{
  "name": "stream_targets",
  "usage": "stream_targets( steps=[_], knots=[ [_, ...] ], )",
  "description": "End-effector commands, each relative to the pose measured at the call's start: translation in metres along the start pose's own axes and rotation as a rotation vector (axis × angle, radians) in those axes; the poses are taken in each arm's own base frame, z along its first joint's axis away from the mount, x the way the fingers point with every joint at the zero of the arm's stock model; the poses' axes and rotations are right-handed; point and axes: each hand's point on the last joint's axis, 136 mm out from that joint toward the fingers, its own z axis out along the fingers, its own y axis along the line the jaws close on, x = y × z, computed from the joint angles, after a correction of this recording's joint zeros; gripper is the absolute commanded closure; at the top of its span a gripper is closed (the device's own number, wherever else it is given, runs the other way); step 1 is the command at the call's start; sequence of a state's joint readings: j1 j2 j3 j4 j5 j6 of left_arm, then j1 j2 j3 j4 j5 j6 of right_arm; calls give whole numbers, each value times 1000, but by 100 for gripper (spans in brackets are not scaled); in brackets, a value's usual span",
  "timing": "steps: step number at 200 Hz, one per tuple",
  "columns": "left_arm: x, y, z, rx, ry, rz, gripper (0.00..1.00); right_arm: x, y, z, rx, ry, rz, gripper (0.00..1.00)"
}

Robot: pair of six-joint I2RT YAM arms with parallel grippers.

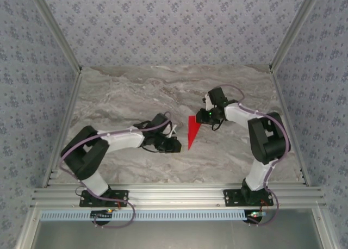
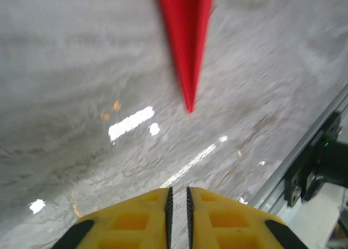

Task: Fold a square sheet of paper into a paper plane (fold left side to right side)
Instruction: Fold the wing for the fifth time at the center of the table, then pick up the paper plane at the center of the table.

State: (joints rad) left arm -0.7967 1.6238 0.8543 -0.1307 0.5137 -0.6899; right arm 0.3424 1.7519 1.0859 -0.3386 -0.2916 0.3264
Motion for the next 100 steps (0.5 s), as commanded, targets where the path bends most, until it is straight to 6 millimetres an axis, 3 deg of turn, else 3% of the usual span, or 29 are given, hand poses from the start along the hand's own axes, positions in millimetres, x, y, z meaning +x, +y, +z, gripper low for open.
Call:
stream_targets(
  steps=[1, 23, 52, 91, 100],
  knots=[
    [-32, -1, -31, -46, -175, 32, 78, -19, 5, -41, 102, -100, -54, 58],
    [-57, 2, -54, -112, -314, 43, 66, -5, 10, -50, 194, -93, -79, 43],
    [-82, 6, -79, -190, -460, 41, 55, 20, 27, -42, 275, -47, -97, 29],
    [-90, 9, -92, -238, -525, 46, 49, 41, 25, -21, 435, 17, -144, 26],
    [-88, 11, -93, -244, -526, 42, 49, 34, 34, -19, 446, 5, -157, 26]
  ],
)
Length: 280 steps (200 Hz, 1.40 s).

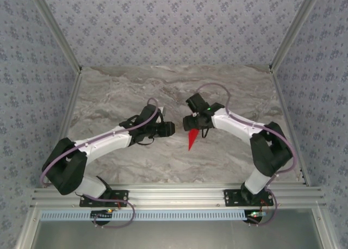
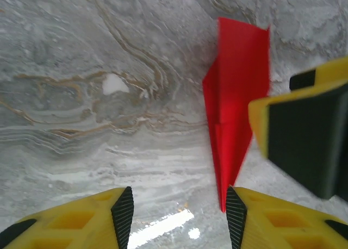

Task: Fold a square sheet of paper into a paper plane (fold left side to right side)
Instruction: Pick up the paper plane at the center of the table, then place the paper plane at the center of the table.

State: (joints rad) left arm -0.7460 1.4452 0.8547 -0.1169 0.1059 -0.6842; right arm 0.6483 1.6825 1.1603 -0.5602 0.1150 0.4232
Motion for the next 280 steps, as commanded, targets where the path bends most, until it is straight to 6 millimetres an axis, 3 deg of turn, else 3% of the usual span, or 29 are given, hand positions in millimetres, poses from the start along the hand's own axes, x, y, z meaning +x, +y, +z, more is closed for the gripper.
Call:
stream_targets(
  steps=[1, 33, 66, 94, 97, 110, 136, 167, 200, 224, 258, 280],
  knots=[
    [-23, -1, -16, -29, -96, 11, 49, 1, -13, 5, 153, 26, 12, 26],
    [-19, 8, -20, -51, -107, 1, 48, 7, -12, 15, 198, 61, -12, 37],
    [-20, 8, -21, -58, -110, 6, 47, 10, -17, 7, 200, 47, 1, 41],
    [-20, 8, -21, -63, -111, 8, 47, 16, -20, 9, 191, 58, 23, 50],
    [-20, 9, -21, -64, -111, 9, 47, 27, -25, 14, 202, 84, 22, 51],
    [-21, 10, -23, -68, -118, 8, 47, 33, -25, 19, 182, 97, 42, 55],
    [-24, 11, -30, -77, -140, 8, 47, 30, -21, 13, 128, 80, 76, 72],
    [-28, 14, -38, -98, -168, 13, 46, 9, -4, -15, 2, -26, 70, 100],
    [-35, 18, -52, -132, -215, 26, 44, -4, 22, -56, -204, -146, 15, 100],
    [-39, 22, -61, -153, -251, 29, 42, -3, 32, -66, -370, -203, -10, 100],
    [-43, 25, -69, -161, -281, 21, 39, 23, 17, -24, -507, -127, 114, 100],
    [-44, 25, -72, -160, -287, 22, 38, 38, -1, -1, -437, -72, 123, 94]
  ],
)
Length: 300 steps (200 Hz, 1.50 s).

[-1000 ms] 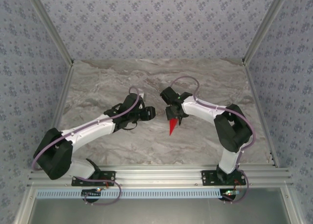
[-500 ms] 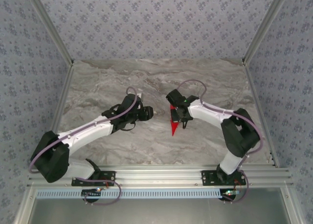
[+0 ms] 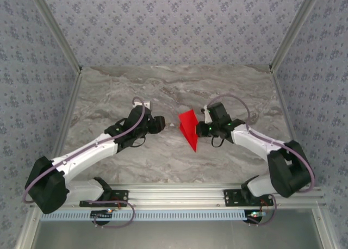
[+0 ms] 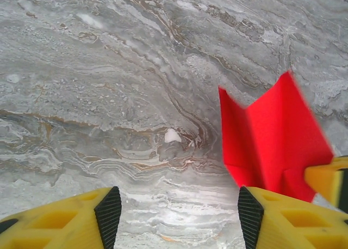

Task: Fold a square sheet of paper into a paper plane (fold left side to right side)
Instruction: Place the paper plane at the center of the table, then pick up the paper plane at the center of the table.

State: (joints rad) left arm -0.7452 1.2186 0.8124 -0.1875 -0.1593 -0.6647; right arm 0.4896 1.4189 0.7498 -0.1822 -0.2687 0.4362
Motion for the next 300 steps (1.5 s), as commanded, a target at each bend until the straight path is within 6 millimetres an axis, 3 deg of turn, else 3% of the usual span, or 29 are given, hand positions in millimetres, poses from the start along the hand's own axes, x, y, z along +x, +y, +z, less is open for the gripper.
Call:
stream_targets(
  steps=[1, 30, 58, 87, 110, 141, 239, 279, 300],
  knots=[
    [-8, 6, -8, -23, -32, 7, 38, 7, -1, 11, -54, 28, -2, 93],
    [-11, 5, -10, -23, -40, 13, 36, 7, -41, -7, 143, 34, 15, 73],
    [-16, 8, -13, -39, -64, 29, 26, 3, -52, -38, 320, 49, -50, 59],
    [-25, 10, -17, -53, -102, 35, 16, 6, -31, -51, 377, 84, -121, 52],
    [-28, 12, -20, -61, -121, 33, 7, 13, -8, -41, 292, 91, -59, 43],
    [-26, 17, -23, -69, -128, 27, 2, 20, -4, -22, 259, 120, 25, 34],
    [-22, 21, -24, -77, -123, 34, 2, 36, -2, 15, 270, 221, 19, 41],
    [-21, 21, -24, -78, -118, 35, 2, 41, -5, 32, 289, 252, 17, 55],
    [-22, 21, -25, -79, -118, 37, 2, 36, -7, 35, 299, 258, 4, 74]
  ],
)
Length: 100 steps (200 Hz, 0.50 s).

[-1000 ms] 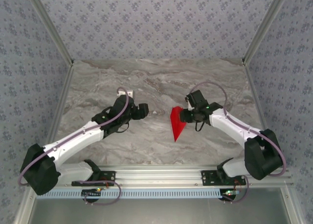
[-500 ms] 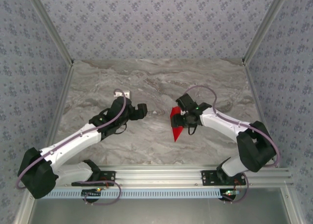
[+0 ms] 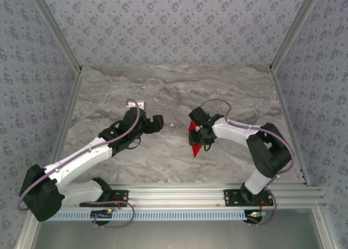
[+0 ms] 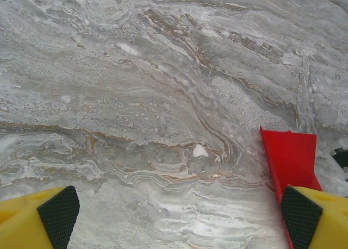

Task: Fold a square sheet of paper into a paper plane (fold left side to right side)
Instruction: Pick up the paper plane at the center of the table, then place the paper plane at the center of the table.

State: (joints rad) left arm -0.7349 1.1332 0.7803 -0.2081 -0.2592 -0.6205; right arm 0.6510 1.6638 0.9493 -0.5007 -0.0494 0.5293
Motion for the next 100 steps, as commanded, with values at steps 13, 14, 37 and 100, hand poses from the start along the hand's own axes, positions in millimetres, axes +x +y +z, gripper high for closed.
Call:
stream_targets(
  steps=[13, 14, 37, 100],
  knots=[
    [-8, 3, -7, -9, -25, 10, 2, -24, 4, -8, -16, -30, 1, 85],
    [-9, 3, -7, -10, -27, 10, 2, -25, 4, -9, -18, -30, 0, 85],
    [-9, 3, -9, -5, -26, 14, 2, -58, -10, -24, -33, -54, 5, 88],
    [-6, 0, -12, 12, -10, 41, 2, -140, -67, -22, 112, -15, 13, 90]
  ],
)
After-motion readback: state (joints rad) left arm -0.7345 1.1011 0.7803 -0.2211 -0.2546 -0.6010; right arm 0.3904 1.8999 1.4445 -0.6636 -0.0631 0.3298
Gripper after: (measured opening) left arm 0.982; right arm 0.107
